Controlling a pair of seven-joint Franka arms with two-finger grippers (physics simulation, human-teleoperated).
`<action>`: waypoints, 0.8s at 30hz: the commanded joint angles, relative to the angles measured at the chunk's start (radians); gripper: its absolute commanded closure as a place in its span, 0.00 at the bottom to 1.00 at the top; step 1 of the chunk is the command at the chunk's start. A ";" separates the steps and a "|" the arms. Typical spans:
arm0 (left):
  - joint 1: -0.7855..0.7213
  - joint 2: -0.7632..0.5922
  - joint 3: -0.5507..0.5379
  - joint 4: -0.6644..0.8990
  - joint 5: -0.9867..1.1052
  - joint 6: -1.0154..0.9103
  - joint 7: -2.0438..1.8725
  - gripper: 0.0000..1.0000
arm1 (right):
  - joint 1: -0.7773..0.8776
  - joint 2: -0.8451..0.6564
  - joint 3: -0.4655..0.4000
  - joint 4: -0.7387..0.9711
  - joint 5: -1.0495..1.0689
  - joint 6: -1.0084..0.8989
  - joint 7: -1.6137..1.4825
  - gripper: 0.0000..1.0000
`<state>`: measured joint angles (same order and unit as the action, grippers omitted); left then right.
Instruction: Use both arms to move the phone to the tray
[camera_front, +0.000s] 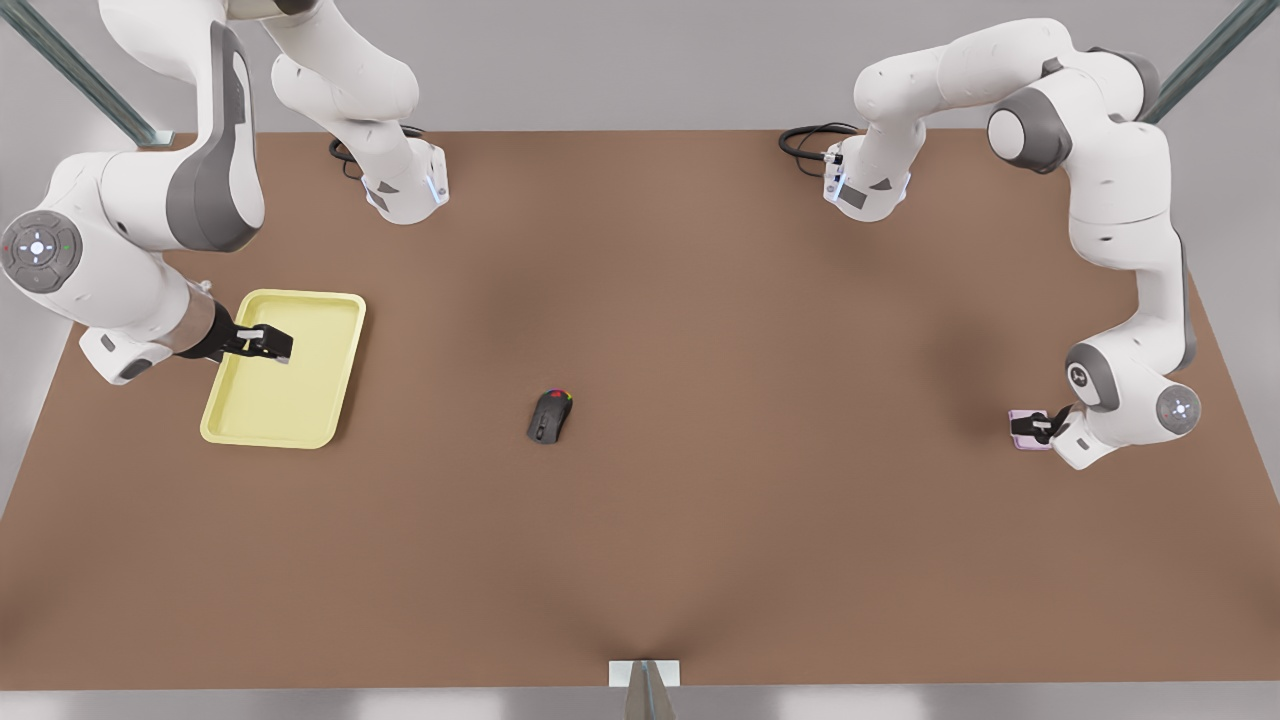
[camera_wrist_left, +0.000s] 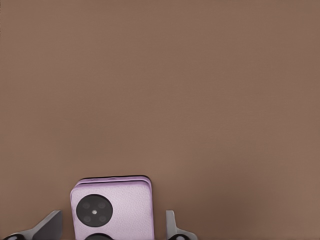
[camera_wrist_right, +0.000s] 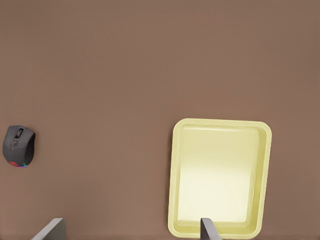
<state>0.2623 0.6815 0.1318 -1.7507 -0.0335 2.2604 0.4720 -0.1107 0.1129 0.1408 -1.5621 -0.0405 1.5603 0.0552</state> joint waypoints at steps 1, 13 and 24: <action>0.000 0.003 -0.001 0.000 0.000 0.005 -0.044 0.00 | 0.000 -0.001 0.000 0.000 0.001 -0.003 0.000 0.00; 0.000 0.023 0.000 0.007 -0.003 0.021 -0.052 0.26 | 0.000 0.001 0.000 0.000 0.001 -0.003 -0.002 0.00; -0.001 0.032 -0.001 0.011 -0.003 0.025 -0.053 0.19 | 0.000 0.001 0.000 0.000 0.001 -0.003 0.000 0.00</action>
<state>0.2613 0.7151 0.1304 -1.7399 -0.0360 2.2841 0.4326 -0.1105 0.1145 0.1407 -1.5621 -0.0405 1.5578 0.0551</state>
